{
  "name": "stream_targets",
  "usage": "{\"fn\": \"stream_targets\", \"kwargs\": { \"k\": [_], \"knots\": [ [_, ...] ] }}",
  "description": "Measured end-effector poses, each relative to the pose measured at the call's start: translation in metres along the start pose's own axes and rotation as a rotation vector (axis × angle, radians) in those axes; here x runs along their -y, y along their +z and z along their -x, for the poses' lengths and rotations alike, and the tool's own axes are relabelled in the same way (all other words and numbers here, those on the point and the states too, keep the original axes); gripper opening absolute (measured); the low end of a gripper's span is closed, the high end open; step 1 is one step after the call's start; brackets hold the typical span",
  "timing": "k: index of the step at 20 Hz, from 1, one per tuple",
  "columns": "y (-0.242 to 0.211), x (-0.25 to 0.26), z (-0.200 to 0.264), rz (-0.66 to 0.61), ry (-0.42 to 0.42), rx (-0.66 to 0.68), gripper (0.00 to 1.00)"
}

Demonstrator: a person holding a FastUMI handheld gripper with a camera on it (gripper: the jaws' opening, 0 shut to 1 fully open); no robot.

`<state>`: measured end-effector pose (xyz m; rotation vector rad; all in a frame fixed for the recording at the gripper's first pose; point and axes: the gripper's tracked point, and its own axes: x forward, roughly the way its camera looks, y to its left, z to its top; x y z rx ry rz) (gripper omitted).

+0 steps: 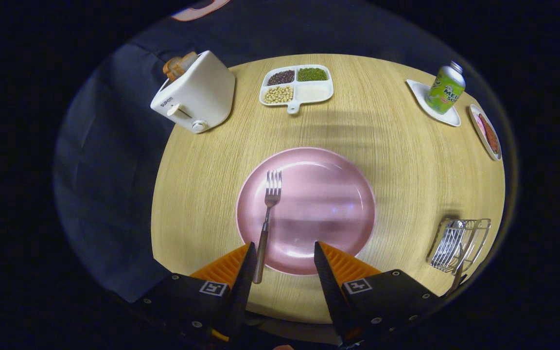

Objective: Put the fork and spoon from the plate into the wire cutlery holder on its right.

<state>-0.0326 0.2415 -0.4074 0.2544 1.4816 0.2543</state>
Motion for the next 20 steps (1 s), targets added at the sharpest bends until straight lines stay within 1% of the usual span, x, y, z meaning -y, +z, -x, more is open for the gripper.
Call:
{"fn": "stream_targets", "kwargs": {
  "k": [9, 13, 14, 15, 17, 18, 20],
  "knots": [
    [0.000, -0.025, -0.049, 0.039, -0.027, -0.076, 0.72],
    [-0.006, -0.023, -0.061, 0.059, -0.073, -0.104, 0.59],
    [-0.008, -0.020, -0.062, 0.056, -0.079, -0.108, 0.52],
    [-0.008, -0.019, -0.065, 0.050, -0.083, -0.108, 0.47],
    [-0.010, -0.019, -0.067, 0.033, -0.093, -0.111, 0.35],
    [-0.013, -0.017, -0.071, 0.024, -0.100, -0.115, 0.27],
    [-0.016, -0.016, -0.076, 0.014, -0.099, -0.111, 0.18]
  ]
}}
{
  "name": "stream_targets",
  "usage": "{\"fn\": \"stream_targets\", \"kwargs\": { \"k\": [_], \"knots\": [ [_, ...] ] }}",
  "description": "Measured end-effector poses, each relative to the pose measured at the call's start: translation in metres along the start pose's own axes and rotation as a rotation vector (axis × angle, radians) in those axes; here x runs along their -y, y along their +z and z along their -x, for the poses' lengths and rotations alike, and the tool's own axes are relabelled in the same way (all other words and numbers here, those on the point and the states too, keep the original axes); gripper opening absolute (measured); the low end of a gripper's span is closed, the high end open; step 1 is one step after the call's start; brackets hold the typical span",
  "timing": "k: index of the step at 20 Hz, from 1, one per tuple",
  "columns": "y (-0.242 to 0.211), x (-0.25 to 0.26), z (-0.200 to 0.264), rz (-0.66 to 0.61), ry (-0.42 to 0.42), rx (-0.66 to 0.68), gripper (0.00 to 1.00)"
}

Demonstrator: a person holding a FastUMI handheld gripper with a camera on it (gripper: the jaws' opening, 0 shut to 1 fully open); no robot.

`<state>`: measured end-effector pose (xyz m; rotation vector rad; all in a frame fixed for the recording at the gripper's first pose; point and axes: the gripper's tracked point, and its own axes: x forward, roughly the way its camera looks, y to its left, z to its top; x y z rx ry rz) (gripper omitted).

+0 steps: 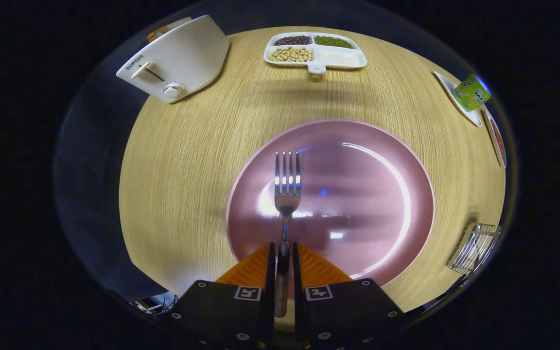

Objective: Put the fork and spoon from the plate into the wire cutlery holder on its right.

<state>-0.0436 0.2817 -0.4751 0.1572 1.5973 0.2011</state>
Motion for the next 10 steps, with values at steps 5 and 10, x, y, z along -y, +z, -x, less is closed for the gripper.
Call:
{"fn": "stream_targets", "kwargs": {
  "k": [5, 10],
  "knots": [
    [0.000, 0.007, 0.007, -0.014, 0.017, 0.034, 0.06],
    [0.004, 0.023, 0.037, -0.027, 0.036, 0.105, 0.05]
  ]
}}
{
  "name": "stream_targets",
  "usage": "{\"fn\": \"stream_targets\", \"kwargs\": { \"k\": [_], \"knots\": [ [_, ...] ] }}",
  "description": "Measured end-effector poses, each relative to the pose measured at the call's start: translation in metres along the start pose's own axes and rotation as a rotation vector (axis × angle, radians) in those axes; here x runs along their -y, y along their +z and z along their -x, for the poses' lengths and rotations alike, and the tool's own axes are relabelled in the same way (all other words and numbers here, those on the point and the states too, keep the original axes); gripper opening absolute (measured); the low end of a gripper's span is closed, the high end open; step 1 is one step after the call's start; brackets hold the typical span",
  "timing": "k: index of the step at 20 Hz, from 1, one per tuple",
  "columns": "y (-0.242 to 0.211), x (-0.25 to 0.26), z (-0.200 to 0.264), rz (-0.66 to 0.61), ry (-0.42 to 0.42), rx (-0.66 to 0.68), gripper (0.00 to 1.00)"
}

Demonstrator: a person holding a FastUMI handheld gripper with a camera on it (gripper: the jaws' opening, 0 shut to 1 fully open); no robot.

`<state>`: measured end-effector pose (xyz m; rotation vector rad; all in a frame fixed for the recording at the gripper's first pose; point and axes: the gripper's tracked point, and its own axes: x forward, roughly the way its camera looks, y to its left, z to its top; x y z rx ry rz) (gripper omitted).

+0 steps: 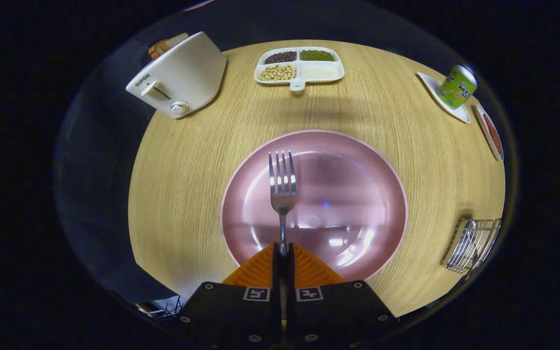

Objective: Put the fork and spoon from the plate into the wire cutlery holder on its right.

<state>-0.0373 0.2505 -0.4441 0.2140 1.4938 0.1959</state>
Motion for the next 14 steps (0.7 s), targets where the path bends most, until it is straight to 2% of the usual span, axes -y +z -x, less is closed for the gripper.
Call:
{"fn": "stream_targets", "kwargs": {
  "k": [6, 14],
  "knots": [
    [-0.014, 0.058, 0.058, -0.055, -0.031, 0.058, 0.05],
    [-0.027, 0.134, 0.126, -0.198, -0.061, 0.127, 0.05]
  ]
}}
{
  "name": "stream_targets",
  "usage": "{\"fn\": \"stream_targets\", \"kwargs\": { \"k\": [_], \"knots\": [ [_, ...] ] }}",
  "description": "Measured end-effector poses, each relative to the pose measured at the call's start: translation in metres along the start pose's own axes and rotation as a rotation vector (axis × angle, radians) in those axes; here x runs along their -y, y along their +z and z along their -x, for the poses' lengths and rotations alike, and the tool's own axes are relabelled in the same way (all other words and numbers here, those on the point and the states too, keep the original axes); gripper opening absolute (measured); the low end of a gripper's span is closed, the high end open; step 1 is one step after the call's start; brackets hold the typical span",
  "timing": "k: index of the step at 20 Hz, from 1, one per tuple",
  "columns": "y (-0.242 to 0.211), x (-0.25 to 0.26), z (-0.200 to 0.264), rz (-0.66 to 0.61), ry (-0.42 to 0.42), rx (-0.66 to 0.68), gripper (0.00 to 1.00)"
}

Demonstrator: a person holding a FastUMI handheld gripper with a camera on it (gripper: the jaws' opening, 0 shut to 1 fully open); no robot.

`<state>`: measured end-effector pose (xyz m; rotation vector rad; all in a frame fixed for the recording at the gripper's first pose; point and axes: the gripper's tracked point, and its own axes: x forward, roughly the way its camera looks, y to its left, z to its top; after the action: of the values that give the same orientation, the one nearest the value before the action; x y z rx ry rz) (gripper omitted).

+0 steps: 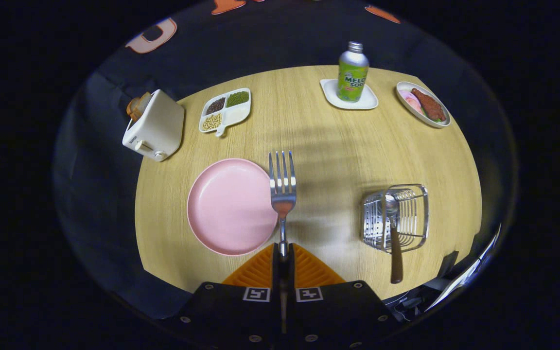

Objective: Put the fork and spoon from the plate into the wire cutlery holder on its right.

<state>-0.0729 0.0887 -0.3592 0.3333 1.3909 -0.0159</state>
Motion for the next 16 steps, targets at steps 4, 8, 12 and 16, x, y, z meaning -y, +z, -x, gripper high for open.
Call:
{"fn": "stream_targets", "kwargs": {
  "k": [4, 8, 12, 16],
  "knots": [
    [0.005, 0.034, 0.028, -0.038, -0.021, 0.027, 0.05],
    [0.002, 0.079, 0.038, -0.082, -0.070, 0.024, 0.05],
    [-0.012, 0.121, 0.037, -0.101, -0.122, -0.015, 0.05],
    [-0.025, 0.137, 0.026, -0.109, -0.126, -0.069, 0.05]
  ]
}}
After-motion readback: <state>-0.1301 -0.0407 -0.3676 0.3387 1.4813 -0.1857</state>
